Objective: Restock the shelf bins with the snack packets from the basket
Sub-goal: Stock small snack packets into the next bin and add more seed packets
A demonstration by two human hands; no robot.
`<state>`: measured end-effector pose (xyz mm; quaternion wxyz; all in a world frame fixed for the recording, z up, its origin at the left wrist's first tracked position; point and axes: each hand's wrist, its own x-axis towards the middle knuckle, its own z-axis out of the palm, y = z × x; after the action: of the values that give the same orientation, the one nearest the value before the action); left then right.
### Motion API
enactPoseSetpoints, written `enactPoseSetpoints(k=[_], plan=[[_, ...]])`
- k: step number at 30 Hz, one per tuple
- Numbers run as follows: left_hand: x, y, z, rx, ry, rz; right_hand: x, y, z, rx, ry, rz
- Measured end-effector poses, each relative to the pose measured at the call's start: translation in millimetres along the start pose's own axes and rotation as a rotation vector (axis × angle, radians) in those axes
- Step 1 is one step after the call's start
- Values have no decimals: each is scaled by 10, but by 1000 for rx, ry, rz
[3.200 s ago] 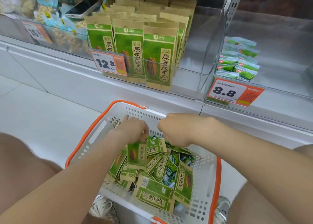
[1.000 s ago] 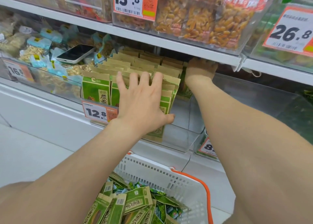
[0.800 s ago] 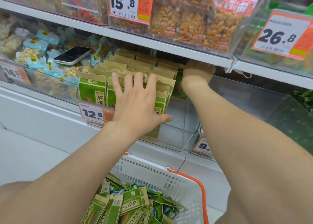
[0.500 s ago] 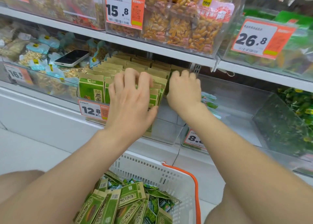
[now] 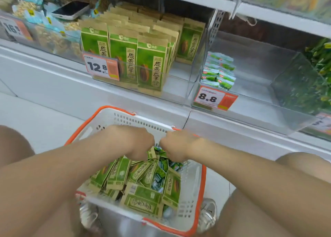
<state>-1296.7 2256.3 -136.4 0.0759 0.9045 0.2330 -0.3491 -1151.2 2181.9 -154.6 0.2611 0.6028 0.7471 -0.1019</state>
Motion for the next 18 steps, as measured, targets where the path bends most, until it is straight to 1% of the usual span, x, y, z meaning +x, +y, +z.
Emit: enactPoseSetpoints(k=[1, 3, 6, 9, 11, 14, 18], plan=[[41, 58, 72, 7, 0, 19, 32, -26, 180, -41, -71, -31], [125, 153, 212, 34, -8, 59, 125, -70, 631, -100, -156, -98], [223, 229, 391, 83, -38, 95, 214, -182, 1276, -249, -208, -248], [229, 262, 431, 100, -56, 130, 230, -283, 1749, -255, -263, -383], [235, 265, 423, 110, -47, 145, 225, -344, 1871, -221, -279, -418], [269, 260, 400, 125, -20, 130, 263, -437, 1898, -218, -241, -392], [303, 237, 367, 114, -5, 130, 313, -434, 1802, -386, -184, -375]])
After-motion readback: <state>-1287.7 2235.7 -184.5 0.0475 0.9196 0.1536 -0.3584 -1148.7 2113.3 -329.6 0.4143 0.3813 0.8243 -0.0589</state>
